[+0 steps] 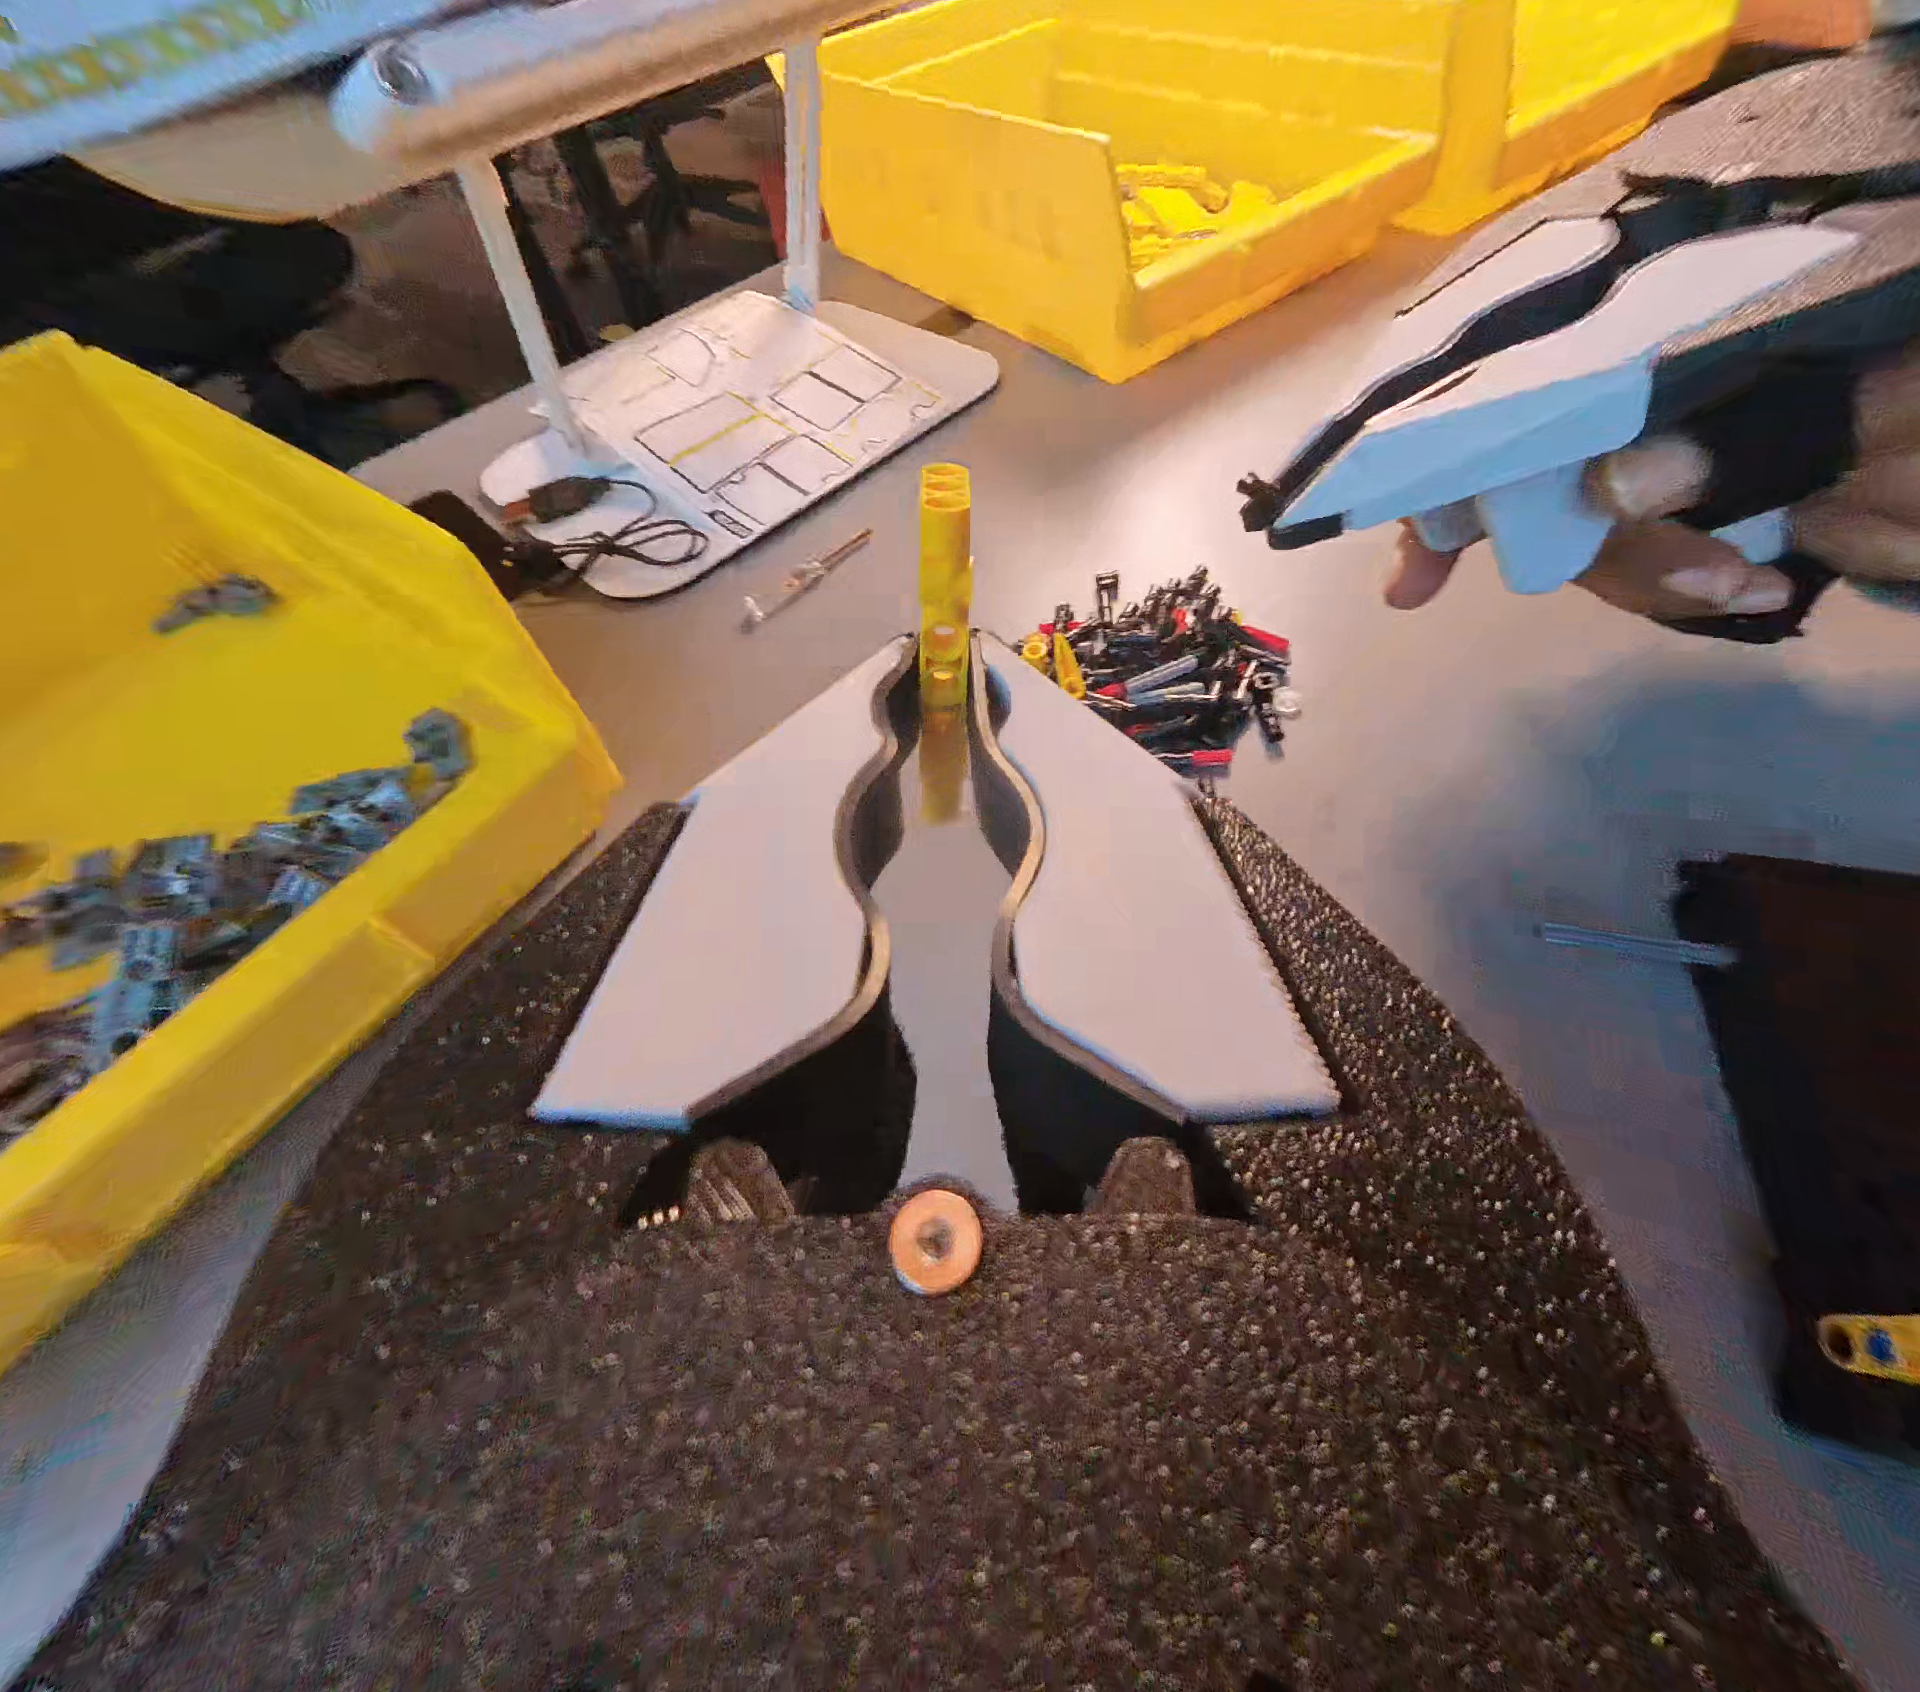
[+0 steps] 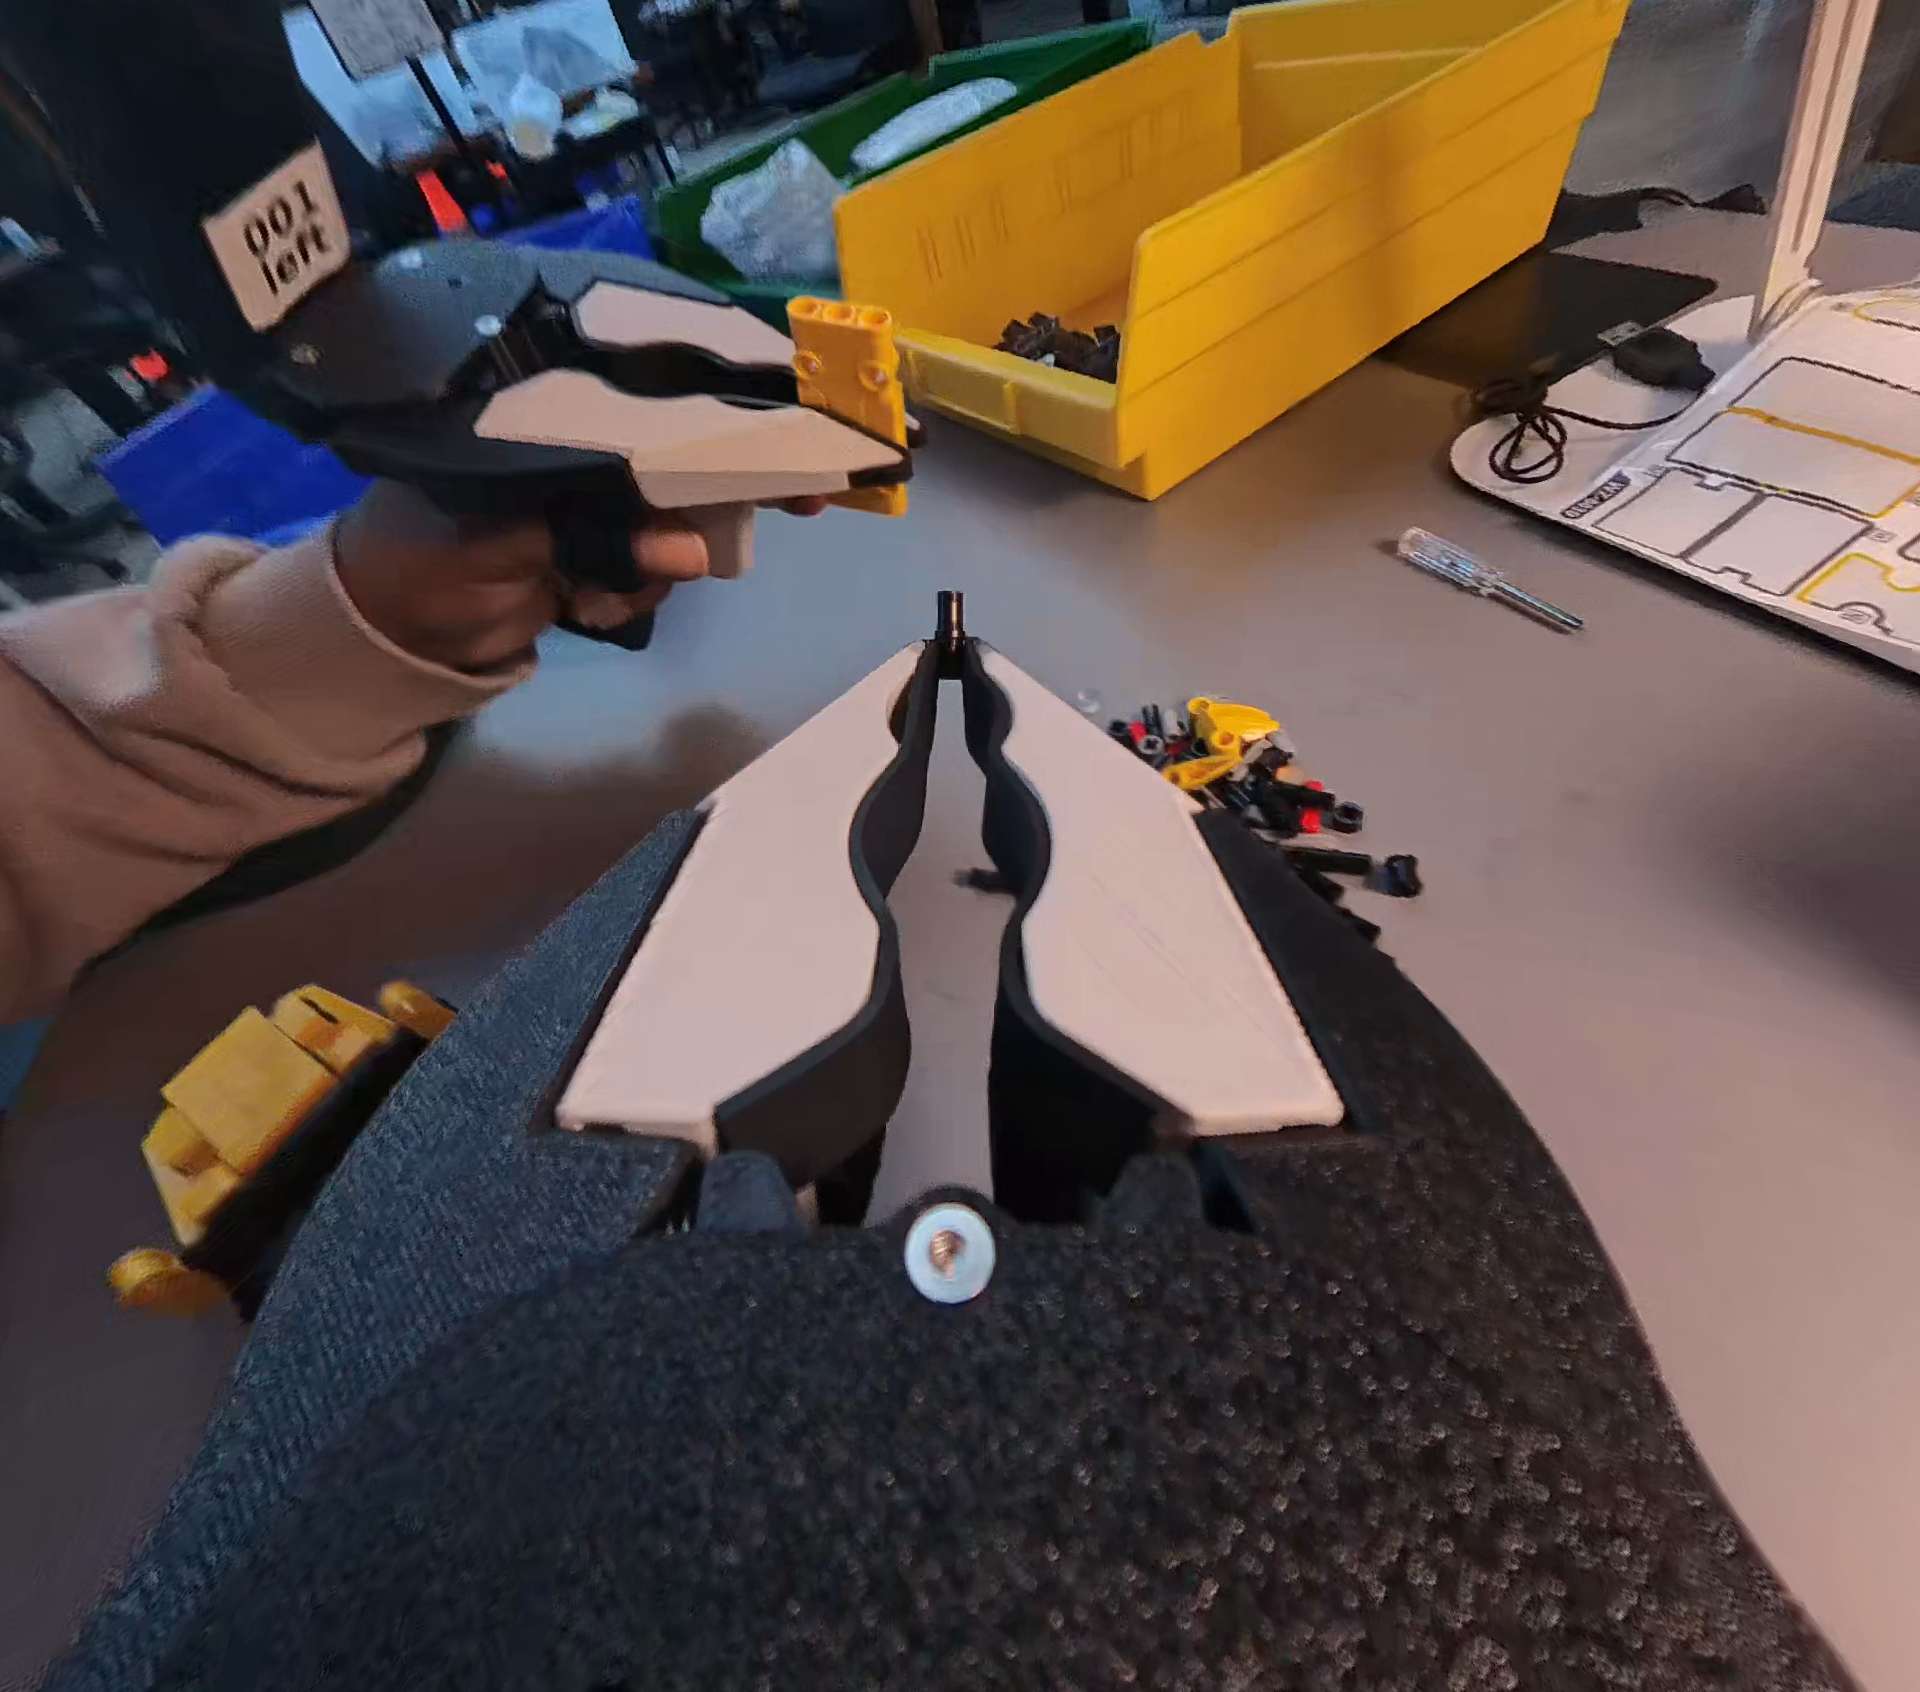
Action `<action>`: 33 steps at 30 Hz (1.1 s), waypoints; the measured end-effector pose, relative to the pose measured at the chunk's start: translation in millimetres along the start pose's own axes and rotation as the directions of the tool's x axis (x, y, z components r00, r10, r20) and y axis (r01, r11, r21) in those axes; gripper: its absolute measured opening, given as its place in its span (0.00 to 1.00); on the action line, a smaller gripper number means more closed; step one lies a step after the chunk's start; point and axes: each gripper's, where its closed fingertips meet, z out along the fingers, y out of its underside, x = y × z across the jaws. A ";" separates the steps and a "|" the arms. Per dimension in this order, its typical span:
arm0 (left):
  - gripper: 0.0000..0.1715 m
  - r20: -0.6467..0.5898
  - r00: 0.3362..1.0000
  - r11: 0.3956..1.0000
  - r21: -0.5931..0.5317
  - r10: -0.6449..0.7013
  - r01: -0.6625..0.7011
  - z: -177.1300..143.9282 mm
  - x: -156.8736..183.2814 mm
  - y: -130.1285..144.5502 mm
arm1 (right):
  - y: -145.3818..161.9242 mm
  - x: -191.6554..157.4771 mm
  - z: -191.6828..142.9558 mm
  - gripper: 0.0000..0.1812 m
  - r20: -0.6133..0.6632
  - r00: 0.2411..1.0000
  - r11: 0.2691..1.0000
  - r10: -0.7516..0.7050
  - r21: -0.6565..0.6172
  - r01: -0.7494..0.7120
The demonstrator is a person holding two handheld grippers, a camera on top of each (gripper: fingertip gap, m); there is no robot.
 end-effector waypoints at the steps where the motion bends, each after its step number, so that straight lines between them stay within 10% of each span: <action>1: 0.04 -0.043 0.998 0.998 0.022 -0.054 0.055 -0.7 0.5 -2.4 | 5.7 5.8 0.7 0.02 -0.023 0.998 0.997 -0.051 -0.052 0.050; 10: 0.04 -0.396 0.804 0.874 0.005 -0.445 0.486 -5.6 21.4 -2.0 | 45.7 46.4 14.6 0.13 -0.118 0.947 0.917 -0.299 -0.308 0.252; 15: 0.04 -0.573 0.592 0.748 -0.058 -0.567 0.661 -15.6 40.6 -18.8 | 25.7 20.6 15.0 0.39 -0.034 0.940 0.925 -0.338 -0.198 0.326; 19: 0.04 -0.675 0.434 0.670 -0.121 -0.596 0.732 -22.6 54.1 -30.2 | 13.2 -20.8 10.7 0.36 0.049 0.867 0.861 -0.496 -0.100 0.499; 29: 0.04 -0.717 0.368 0.645 -0.149 -0.592 0.750 -27.3 68.4 -39.1 | -12.0 -53.1 0.0 0.13 -0.094 0.634 0.637 -0.768 -0.006 0.771; 33: 0.12 -0.703 0.479 0.744 -0.106 -0.526 0.660 -31.7 75.3 -40.1 | -16.0 -58.5 -8.8 0.12 -0.044 0.700 0.699 -0.713 0.046 0.714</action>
